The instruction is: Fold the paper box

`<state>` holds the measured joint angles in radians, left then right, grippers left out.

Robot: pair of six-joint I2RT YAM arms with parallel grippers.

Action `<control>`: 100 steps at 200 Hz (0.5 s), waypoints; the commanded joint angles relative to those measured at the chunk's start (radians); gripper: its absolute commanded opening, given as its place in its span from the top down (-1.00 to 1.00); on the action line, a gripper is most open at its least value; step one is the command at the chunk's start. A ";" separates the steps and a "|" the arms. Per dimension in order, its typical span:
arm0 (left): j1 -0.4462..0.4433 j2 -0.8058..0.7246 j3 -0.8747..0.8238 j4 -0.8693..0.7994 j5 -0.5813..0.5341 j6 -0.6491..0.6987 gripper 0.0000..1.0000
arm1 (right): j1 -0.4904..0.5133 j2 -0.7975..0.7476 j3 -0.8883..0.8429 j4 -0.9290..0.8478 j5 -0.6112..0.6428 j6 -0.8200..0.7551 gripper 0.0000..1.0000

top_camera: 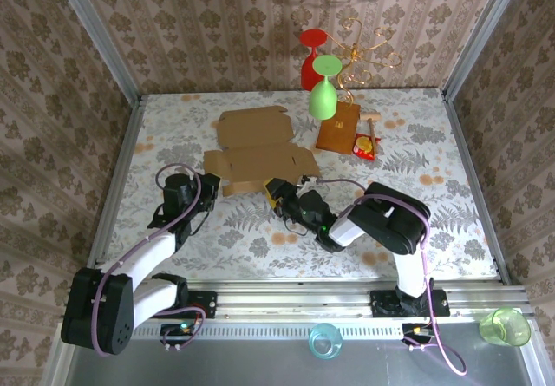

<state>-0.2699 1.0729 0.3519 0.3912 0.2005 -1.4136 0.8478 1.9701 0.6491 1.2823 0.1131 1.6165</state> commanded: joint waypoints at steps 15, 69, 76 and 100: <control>-0.005 -0.021 0.002 -0.009 -0.008 0.017 1.00 | -0.019 0.025 0.041 0.015 0.053 -0.001 0.19; -0.005 -0.052 0.008 -0.049 -0.007 0.031 1.00 | -0.036 0.015 0.090 -0.038 0.046 -0.053 0.85; -0.003 -0.060 0.010 -0.061 -0.007 0.041 1.00 | -0.037 0.000 0.092 -0.058 0.049 -0.064 1.00; 0.015 -0.120 0.024 -0.146 -0.002 0.079 0.17 | -0.034 -0.129 0.080 -0.174 0.069 -0.138 1.00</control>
<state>-0.2684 1.0149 0.3523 0.3393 0.1902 -1.3907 0.8146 1.9640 0.7193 1.2148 0.1276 1.5696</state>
